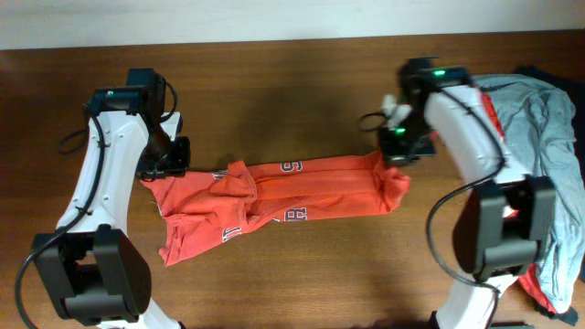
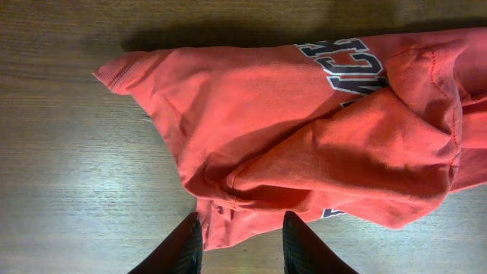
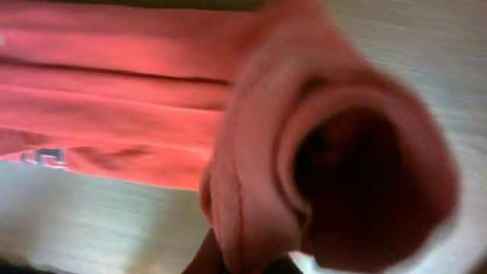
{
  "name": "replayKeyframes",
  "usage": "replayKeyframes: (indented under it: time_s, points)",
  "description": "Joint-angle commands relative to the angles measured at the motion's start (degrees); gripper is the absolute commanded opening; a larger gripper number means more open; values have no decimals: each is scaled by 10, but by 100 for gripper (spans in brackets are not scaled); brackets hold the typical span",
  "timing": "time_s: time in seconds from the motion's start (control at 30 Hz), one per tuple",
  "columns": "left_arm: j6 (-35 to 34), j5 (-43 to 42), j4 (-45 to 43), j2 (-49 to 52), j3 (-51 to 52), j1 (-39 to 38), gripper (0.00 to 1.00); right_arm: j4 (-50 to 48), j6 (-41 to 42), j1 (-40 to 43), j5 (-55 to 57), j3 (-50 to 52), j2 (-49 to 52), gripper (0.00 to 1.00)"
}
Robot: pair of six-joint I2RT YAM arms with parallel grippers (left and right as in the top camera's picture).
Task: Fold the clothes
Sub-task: 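Fold the right end leftward over the strip with the right gripper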
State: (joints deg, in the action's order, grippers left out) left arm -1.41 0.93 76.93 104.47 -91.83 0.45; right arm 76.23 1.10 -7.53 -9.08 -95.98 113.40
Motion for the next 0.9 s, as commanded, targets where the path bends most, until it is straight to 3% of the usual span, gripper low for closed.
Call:
replayKeyframes:
  time_s: [0.0, 0.33, 0.87]
  points:
    - [-7, 4, 1, 1, -1, 1, 35, -17, 55, -80, 23, -7, -8, 4]
    - [-8, -1, 3, 1, -1, 1, 35, -96, 70, -207, 23, -7, 24, 4]
    - [-8, -1, 2, 1, -1, 1, 35, -129, 67, -257, 16, -7, 47, 8]
